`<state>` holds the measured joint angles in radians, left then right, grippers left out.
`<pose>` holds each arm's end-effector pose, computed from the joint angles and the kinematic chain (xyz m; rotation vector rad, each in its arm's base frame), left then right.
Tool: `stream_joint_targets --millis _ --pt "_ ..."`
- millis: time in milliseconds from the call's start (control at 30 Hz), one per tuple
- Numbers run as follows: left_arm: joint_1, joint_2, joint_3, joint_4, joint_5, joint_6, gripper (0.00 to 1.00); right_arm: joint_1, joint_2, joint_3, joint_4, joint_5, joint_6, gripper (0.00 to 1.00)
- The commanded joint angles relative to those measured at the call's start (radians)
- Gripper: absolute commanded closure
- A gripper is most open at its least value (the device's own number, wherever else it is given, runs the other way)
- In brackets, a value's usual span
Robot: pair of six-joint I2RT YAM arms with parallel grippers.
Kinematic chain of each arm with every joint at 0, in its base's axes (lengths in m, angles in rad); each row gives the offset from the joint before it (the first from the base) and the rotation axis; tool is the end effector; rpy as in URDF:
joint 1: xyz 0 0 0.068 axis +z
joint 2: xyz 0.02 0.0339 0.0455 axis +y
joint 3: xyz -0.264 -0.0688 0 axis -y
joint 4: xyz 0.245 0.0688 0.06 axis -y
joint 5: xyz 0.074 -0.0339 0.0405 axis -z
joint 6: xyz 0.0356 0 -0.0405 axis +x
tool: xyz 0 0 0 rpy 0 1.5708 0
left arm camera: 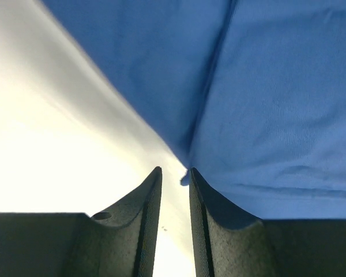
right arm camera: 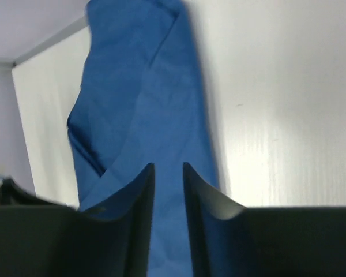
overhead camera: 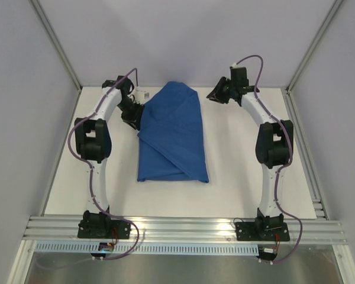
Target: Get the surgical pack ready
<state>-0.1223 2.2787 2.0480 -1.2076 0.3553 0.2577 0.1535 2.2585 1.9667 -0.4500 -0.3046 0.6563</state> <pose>0.4531 -0.0682 0.2100 0.5902 2.8832 -0.5139 0.5113 0.0899 0.2315 0.4379 2.3533 0.7509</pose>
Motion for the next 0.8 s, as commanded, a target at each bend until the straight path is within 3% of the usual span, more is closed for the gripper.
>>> stream_joint_targets --millis 0,33,100,267,400,767 --pt "0.009 -0.088 0.078 0.002 -0.038 0.006 0.66 0.064 -0.099 -0.1 0.055 -0.114 -0.084 0.78" --pt "0.009 -0.093 0.084 0.006 -0.024 0.0 0.67 0.069 -0.097 -0.117 0.068 -0.149 -0.078 0.89" --pt "0.004 -0.091 0.093 0.022 0.046 -0.02 0.73 0.086 -0.079 -0.147 0.085 -0.224 -0.067 1.0" --pt "-0.082 -0.001 0.142 -0.018 0.068 0.031 0.8 0.107 -0.027 -0.167 0.123 -0.335 -0.023 1.0" --pt "-0.1 0.045 0.136 0.002 0.163 0.023 0.82 0.11 -0.007 -0.187 0.131 -0.344 0.011 0.99" --pt "-0.1 0.199 0.164 0.031 0.102 0.005 0.84 0.11 0.134 -0.22 0.093 -0.314 0.052 0.99"
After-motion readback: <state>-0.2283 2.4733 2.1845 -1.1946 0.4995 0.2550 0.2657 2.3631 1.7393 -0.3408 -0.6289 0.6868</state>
